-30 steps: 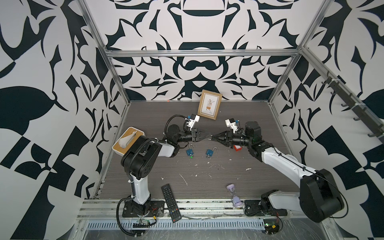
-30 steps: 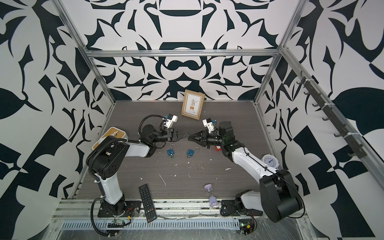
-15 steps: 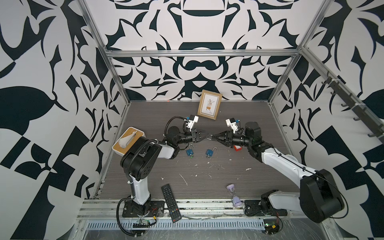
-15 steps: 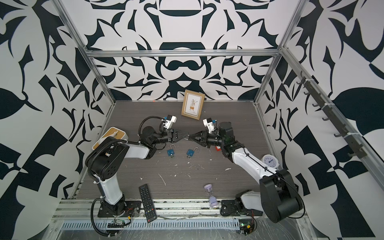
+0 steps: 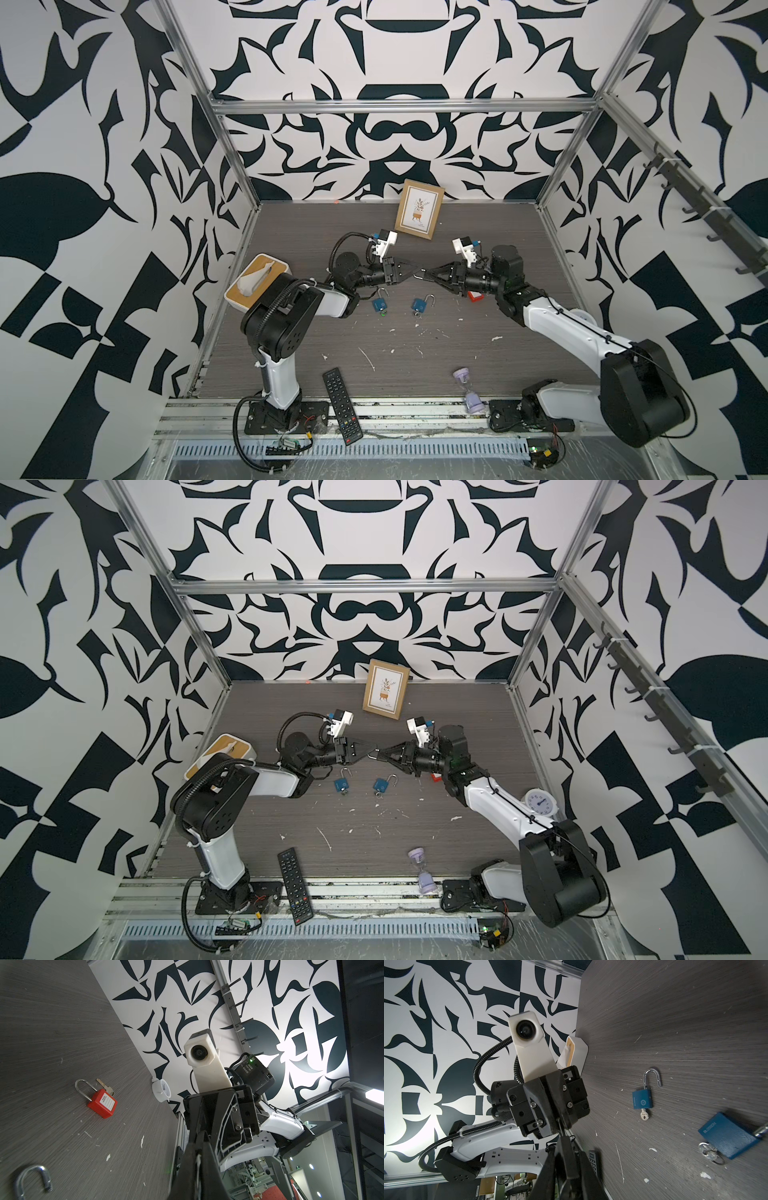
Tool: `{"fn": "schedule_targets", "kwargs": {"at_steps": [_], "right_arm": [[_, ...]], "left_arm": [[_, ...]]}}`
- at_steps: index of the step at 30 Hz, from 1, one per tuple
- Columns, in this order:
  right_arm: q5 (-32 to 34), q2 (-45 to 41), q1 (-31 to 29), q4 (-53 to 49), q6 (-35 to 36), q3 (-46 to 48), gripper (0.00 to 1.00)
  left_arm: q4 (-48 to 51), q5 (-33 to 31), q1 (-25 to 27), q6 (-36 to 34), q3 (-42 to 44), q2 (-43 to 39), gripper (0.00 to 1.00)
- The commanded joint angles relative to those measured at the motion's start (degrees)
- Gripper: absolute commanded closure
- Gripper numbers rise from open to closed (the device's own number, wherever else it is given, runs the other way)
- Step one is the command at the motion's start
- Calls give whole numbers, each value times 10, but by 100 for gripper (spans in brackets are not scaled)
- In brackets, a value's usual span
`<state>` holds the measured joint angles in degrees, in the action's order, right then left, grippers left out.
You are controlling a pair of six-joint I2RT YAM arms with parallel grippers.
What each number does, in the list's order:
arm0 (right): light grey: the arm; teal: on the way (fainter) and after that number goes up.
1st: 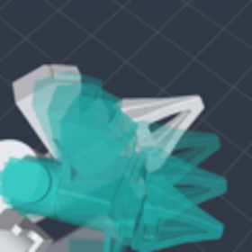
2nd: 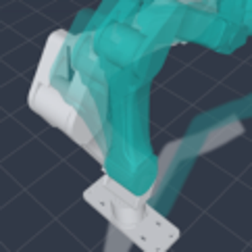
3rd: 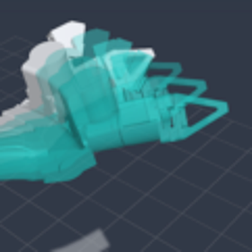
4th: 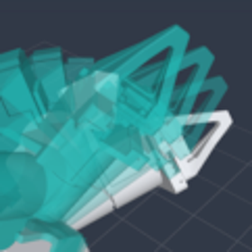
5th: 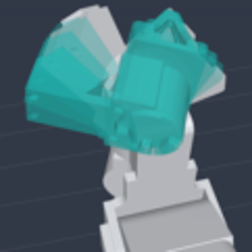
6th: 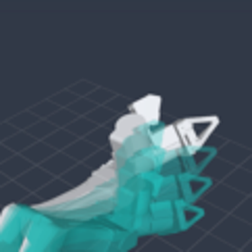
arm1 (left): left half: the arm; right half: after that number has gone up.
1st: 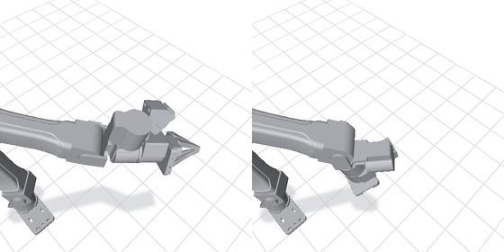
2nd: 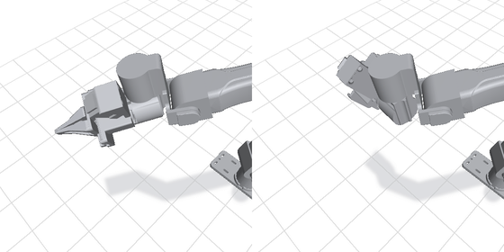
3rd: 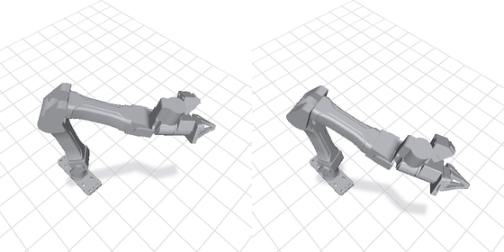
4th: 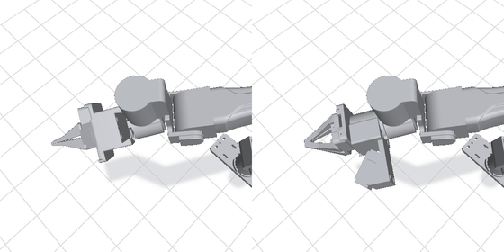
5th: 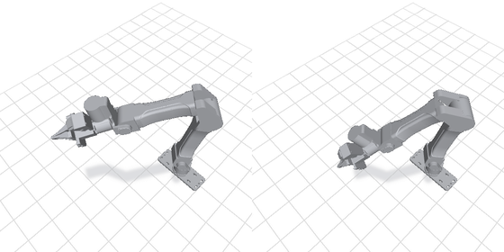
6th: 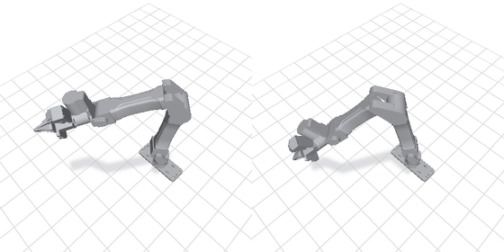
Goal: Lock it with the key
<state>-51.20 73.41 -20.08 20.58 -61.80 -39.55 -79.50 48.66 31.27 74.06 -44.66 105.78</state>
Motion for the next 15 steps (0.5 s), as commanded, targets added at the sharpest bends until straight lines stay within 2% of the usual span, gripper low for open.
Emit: {"fn": "schedule_targets", "kwargs": {"at_steps": [1,8,15], "right_arm": [[-16,-27,-3,25,-3,0,77],[-16,-32,-2,29,-5,2,76],[-17,-16,-3,66,-17,7,80]], "left_arm": [[-7,-19,-5,1,-9,-4,100],[-7,-22,-6,6,-13,1,100],[-8,-10,-3,9,-19,2,100]]}}
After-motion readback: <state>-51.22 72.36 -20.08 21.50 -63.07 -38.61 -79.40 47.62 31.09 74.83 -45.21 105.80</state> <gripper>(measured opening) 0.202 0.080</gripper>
